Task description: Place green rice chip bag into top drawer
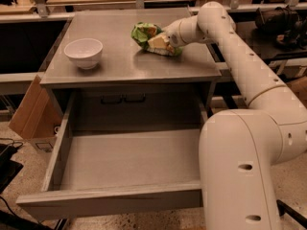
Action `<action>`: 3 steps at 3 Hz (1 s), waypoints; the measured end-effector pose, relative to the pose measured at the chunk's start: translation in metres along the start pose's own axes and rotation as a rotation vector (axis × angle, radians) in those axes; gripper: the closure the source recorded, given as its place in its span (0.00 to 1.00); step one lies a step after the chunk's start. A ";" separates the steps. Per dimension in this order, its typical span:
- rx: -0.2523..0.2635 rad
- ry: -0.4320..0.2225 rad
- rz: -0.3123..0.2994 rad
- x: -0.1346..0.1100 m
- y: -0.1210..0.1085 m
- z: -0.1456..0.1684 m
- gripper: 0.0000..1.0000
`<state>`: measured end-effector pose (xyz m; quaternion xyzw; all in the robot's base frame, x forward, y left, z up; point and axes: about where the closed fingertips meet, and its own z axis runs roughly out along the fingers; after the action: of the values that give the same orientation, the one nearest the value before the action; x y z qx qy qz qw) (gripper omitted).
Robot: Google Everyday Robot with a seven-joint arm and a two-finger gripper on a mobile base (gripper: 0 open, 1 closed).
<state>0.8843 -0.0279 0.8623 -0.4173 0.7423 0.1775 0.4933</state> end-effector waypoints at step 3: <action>0.000 0.000 0.000 0.000 0.000 0.000 1.00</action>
Offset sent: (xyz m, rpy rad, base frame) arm -0.2181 0.0344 0.1782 -0.1669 -0.2605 0.2188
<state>0.8843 -0.0279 0.8623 -0.4173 0.7423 0.1774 0.4933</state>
